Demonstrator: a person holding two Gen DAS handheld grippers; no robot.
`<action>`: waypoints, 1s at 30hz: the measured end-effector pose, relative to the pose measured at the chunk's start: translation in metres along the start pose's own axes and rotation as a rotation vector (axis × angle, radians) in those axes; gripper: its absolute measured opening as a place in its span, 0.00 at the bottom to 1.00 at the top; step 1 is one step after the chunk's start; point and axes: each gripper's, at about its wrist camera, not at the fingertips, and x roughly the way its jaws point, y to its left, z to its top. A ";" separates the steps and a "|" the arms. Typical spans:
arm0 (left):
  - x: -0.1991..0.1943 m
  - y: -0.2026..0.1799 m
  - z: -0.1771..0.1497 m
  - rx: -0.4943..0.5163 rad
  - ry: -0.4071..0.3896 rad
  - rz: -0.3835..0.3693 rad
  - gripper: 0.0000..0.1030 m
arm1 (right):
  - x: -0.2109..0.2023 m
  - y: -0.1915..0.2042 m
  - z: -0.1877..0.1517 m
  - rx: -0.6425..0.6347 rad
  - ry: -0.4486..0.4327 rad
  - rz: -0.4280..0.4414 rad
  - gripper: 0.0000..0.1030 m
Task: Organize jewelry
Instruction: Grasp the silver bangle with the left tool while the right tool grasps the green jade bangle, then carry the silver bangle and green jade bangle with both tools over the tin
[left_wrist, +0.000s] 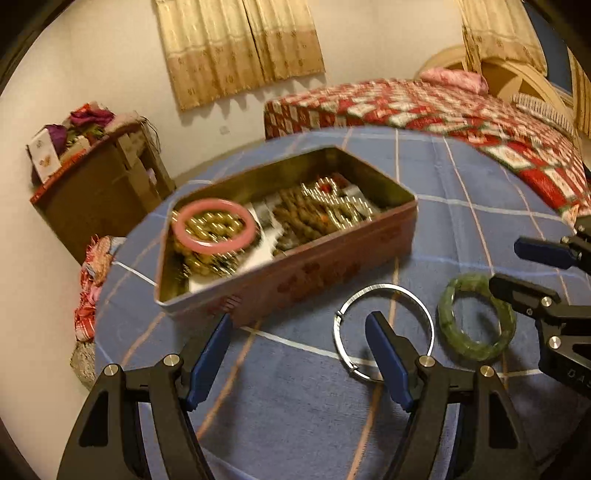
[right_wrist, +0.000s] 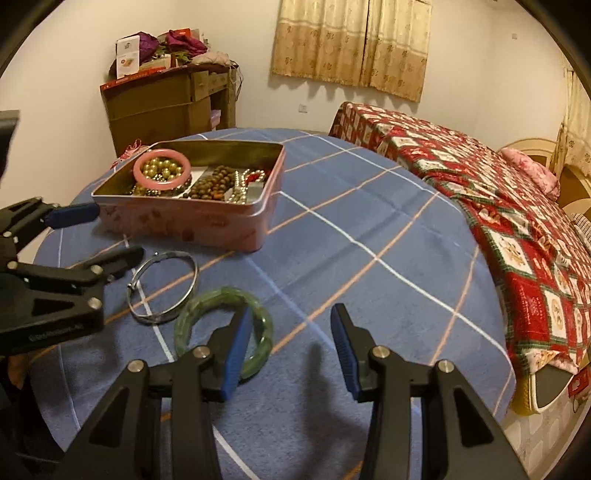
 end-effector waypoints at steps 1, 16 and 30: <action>0.002 -0.003 -0.001 0.014 0.007 0.003 0.72 | 0.000 0.001 -0.001 -0.002 0.000 0.002 0.45; -0.001 0.002 -0.011 0.024 0.028 -0.078 0.02 | 0.011 0.011 -0.013 -0.032 0.047 0.062 0.08; -0.044 0.040 -0.008 -0.043 -0.100 0.026 0.02 | -0.010 0.010 -0.001 -0.028 -0.057 0.003 0.08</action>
